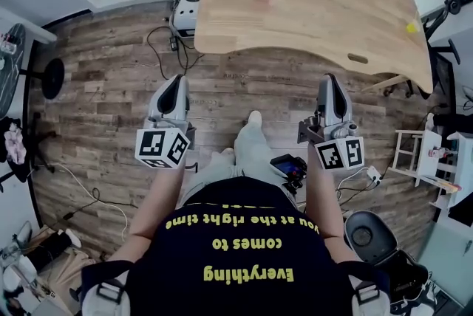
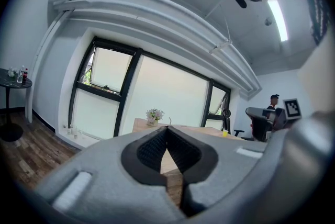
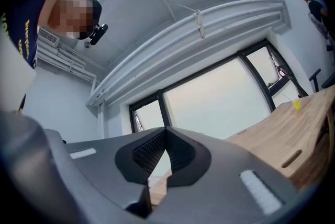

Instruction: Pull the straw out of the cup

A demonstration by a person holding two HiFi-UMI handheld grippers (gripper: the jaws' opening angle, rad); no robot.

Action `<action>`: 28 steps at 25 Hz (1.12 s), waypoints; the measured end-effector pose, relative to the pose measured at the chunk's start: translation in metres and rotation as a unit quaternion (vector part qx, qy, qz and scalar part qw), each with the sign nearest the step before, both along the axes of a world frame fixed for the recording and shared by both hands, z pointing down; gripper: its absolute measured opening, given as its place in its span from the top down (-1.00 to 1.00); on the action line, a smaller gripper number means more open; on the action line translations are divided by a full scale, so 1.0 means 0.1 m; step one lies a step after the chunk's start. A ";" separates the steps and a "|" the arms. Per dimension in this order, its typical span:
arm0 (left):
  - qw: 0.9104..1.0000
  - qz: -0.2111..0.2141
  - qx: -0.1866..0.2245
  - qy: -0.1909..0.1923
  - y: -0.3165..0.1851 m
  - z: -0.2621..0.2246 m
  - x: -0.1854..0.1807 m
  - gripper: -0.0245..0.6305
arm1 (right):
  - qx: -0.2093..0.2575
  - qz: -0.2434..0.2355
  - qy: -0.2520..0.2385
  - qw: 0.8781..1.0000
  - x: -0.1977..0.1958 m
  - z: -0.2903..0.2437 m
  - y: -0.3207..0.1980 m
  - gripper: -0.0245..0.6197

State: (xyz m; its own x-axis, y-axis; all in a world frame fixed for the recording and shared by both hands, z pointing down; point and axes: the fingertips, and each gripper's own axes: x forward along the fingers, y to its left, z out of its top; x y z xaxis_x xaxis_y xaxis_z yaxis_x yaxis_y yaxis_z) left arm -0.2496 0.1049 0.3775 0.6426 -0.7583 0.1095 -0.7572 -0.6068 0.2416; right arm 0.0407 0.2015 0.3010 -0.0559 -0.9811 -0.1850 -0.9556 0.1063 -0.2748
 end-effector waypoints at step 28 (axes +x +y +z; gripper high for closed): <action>0.997 -0.078 0.002 -0.014 -1.03 -0.08 1.06 0.93 | -0.005 -0.094 -0.026 0.995 1.18 0.07 -1.49 0.90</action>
State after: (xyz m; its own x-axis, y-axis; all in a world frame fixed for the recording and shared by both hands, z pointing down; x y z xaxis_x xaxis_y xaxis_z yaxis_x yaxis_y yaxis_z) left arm -0.1435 0.0015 0.3697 0.5133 -0.8494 0.1228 -0.8489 -0.4815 0.2181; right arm 0.1587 0.0528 0.3082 -0.2301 -0.9561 -0.1817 -0.9036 0.2792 -0.3248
